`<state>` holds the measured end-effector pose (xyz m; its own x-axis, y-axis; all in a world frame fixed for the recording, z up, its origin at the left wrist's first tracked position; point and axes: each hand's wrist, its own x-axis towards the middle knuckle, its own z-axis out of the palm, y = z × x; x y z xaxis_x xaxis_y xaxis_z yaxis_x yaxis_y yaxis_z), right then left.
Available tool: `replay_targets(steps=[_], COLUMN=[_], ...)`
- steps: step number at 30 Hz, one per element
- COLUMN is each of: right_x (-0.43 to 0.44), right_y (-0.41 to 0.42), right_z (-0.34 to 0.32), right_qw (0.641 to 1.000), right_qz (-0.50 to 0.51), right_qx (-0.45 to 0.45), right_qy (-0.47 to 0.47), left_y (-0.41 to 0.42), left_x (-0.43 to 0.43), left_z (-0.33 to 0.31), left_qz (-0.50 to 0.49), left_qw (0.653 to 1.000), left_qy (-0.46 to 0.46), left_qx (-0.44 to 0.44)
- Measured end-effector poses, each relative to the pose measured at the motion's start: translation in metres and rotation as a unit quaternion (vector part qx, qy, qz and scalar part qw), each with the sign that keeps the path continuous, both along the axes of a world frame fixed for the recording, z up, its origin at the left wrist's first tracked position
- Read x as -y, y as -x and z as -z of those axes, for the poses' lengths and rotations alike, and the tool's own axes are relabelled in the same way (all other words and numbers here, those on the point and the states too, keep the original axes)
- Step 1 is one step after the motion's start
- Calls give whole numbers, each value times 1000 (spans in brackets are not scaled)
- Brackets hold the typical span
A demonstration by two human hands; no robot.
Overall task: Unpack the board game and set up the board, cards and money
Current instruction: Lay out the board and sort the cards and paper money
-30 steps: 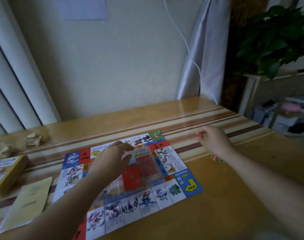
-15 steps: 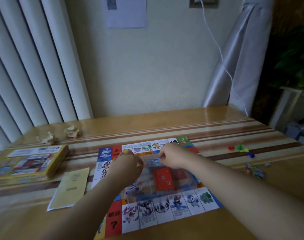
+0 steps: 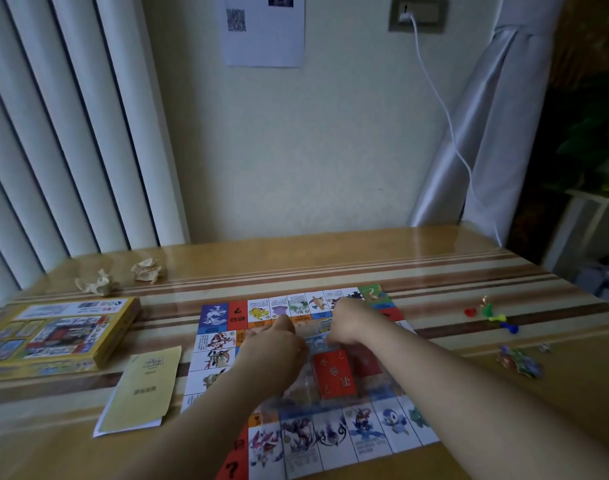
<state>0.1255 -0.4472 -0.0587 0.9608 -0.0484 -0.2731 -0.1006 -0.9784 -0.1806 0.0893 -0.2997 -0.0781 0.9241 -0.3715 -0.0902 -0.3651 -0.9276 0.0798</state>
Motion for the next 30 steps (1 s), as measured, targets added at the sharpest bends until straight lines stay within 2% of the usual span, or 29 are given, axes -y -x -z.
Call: replay_targets(steps=[7, 16, 19, 24, 30], right_x=[12, 9, 7, 11, 5], right_y=[7, 11, 6, 1, 4], right_z=[-9, -6, -10, -12, -14], right_qw=[990, 994, 991, 951, 940], right_qz=[41, 2, 34, 144, 173], right_qx=[-17, -19, -48, -99, -105], right_qy=[-131, -107, -120, -256, -273], left_y=[0, 0, -1, -1, 1], left_x=[1, 2, 2, 2, 4], left_z=[1, -1, 2, 9, 11], left_qz=[7, 12, 8, -1, -4], left_qw=[1000, 1000, 1000, 1000, 999], left_qy=[-2, -27, -28, -17, -18], left_qx=[-4, 5, 10, 22, 29])
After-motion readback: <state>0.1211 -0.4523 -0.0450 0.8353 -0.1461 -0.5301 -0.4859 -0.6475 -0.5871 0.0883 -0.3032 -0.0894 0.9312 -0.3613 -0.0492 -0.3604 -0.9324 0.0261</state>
